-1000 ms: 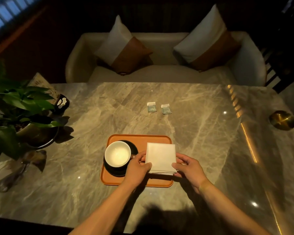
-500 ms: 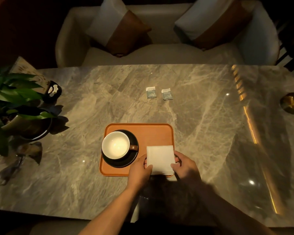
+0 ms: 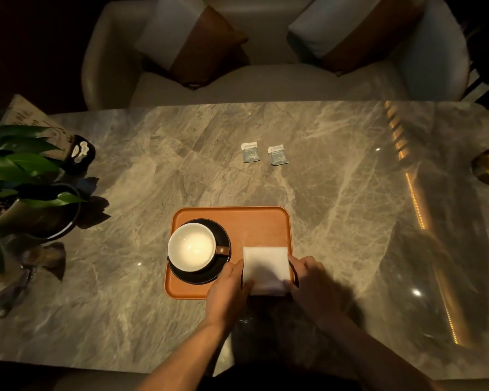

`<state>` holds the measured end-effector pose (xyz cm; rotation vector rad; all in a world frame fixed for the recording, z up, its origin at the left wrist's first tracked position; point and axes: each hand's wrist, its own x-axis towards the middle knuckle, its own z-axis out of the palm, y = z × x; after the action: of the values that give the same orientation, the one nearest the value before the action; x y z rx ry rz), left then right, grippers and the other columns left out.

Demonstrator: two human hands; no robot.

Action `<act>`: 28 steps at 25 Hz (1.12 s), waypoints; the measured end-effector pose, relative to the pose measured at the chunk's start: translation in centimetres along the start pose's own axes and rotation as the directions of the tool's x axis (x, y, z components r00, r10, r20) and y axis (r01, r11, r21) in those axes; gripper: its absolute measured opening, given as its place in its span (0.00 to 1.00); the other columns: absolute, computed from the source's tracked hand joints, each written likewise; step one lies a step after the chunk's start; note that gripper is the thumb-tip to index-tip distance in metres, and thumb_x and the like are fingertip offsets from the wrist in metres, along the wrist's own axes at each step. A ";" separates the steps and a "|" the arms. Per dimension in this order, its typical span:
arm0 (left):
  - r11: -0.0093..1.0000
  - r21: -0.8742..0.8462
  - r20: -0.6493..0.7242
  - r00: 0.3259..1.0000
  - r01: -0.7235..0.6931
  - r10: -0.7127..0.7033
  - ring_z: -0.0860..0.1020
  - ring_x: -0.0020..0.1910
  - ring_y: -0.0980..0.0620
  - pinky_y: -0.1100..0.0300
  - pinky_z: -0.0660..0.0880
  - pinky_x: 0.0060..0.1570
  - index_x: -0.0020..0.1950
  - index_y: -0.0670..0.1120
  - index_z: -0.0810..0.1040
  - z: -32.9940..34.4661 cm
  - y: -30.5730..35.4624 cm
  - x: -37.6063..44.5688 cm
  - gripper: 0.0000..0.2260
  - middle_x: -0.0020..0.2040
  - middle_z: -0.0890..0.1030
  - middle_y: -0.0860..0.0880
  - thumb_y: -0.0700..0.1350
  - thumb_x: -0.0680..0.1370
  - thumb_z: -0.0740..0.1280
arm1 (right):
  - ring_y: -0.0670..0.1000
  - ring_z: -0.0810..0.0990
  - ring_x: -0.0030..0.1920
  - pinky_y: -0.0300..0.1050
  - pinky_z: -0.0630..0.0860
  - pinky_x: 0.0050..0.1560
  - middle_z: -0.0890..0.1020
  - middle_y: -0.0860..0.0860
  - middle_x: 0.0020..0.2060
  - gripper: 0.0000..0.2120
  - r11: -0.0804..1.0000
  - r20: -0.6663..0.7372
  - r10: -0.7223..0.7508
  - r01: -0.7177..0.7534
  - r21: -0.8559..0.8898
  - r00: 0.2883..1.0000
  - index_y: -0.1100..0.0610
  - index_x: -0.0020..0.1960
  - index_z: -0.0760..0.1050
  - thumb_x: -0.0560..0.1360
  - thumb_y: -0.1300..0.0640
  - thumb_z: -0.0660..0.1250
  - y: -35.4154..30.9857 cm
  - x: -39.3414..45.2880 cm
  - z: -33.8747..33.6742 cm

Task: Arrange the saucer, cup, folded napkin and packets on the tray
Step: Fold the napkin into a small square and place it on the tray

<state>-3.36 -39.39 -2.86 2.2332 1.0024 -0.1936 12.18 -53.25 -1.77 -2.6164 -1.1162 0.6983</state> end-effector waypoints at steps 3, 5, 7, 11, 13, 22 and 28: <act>0.999 0.008 -0.031 0.999 -0.035 0.035 0.74 0.52 0.54 0.55 0.75 0.46 0.75 0.59 0.59 -0.3 -0.6 -0.8 0.28 0.53 0.73 0.54 0.54 0.77 0.65 | 0.57 0.75 0.61 0.53 0.74 0.61 0.76 0.56 0.62 0.35 0.997 0.012 -0.056 0.057 -0.047 0.998 0.54 0.72 0.68 0.71 0.39 0.69 0.6 0.0 -0.3; 0.994 0.040 -0.057 0.993 -0.103 0.105 0.73 0.52 0.55 0.55 0.75 0.47 0.75 0.58 0.60 -0.4 -1.3 -1.6 0.28 0.55 0.74 0.56 0.53 0.78 0.66 | 0.62 0.72 0.67 0.58 0.72 0.65 0.73 0.59 0.68 0.38 0.991 0.011 -0.103 0.104 -0.082 0.995 0.54 0.74 0.67 0.70 0.36 0.68 0.9 -0.3 -0.6; 0.973 0.115 -0.060 0.977 -0.199 0.207 0.74 0.52 0.53 0.56 0.75 0.47 0.73 0.56 0.65 -0.6 -2.0 -2.1 0.24 0.58 0.75 0.56 0.53 0.78 0.66 | 0.66 0.71 0.68 0.63 0.73 0.62 0.73 0.60 0.69 0.38 0.981 0.012 -0.139 0.139 -0.134 0.990 0.53 0.73 0.69 0.70 0.33 0.62 1.1 -0.6 -1.0; 0.949 0.138 -0.071 0.953 -0.282 0.294 0.74 0.53 0.53 0.57 0.75 0.46 0.68 0.54 0.71 -1.1 -2.1 -2.0 0.19 0.60 0.76 0.57 0.52 0.78 0.67 | 0.65 0.70 0.70 0.68 0.70 0.61 0.72 0.57 0.71 0.38 0.971 0.071 -0.116 0.128 -0.203 0.991 0.50 0.74 0.67 0.71 0.30 0.54 1.1 -0.8 -1.0; 0.951 0.079 -0.089 0.948 -0.298 0.304 0.75 0.53 0.54 0.56 0.76 0.45 0.67 0.53 0.72 -1.2 -2.0 -2.1 0.18 0.60 0.77 0.57 0.50 0.77 0.69 | 0.64 0.65 0.73 0.69 0.66 0.65 0.68 0.55 0.74 0.39 0.974 0.091 -0.086 0.103 -0.204 0.992 0.47 0.77 0.61 0.71 0.28 0.51 1.2 -0.9 -0.6; 0.959 0.051 -0.112 0.952 -0.279 0.284 0.75 0.53 0.56 0.60 0.77 0.45 0.65 0.54 0.73 -1.0 -2.0 -1.9 0.18 0.59 0.76 0.59 0.50 0.76 0.71 | 0.59 0.53 0.78 0.67 0.56 0.71 0.56 0.50 0.79 0.41 0.970 0.110 -0.052 0.077 -0.231 0.993 0.42 0.79 0.48 0.70 0.25 0.44 2.2 -0.7 0.7; 0.947 0.248 -0.040 0.974 -0.205 0.222 0.73 0.52 0.56 0.59 0.75 0.41 0.66 0.58 0.70 -0.8 -1.8 -1.2 0.18 0.60 0.73 0.62 0.56 0.77 0.65 | 0.58 0.55 0.78 0.66 0.58 0.71 0.58 0.49 0.78 0.40 0.971 0.114 -0.048 0.073 -0.230 0.992 0.42 0.78 0.49 0.71 0.26 0.46 2.3 -0.5 0.6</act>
<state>-5.57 -38.75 -2.70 2.5681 0.7972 -0.1521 12.97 -55.22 -2.98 -2.7499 -1.3816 0.7444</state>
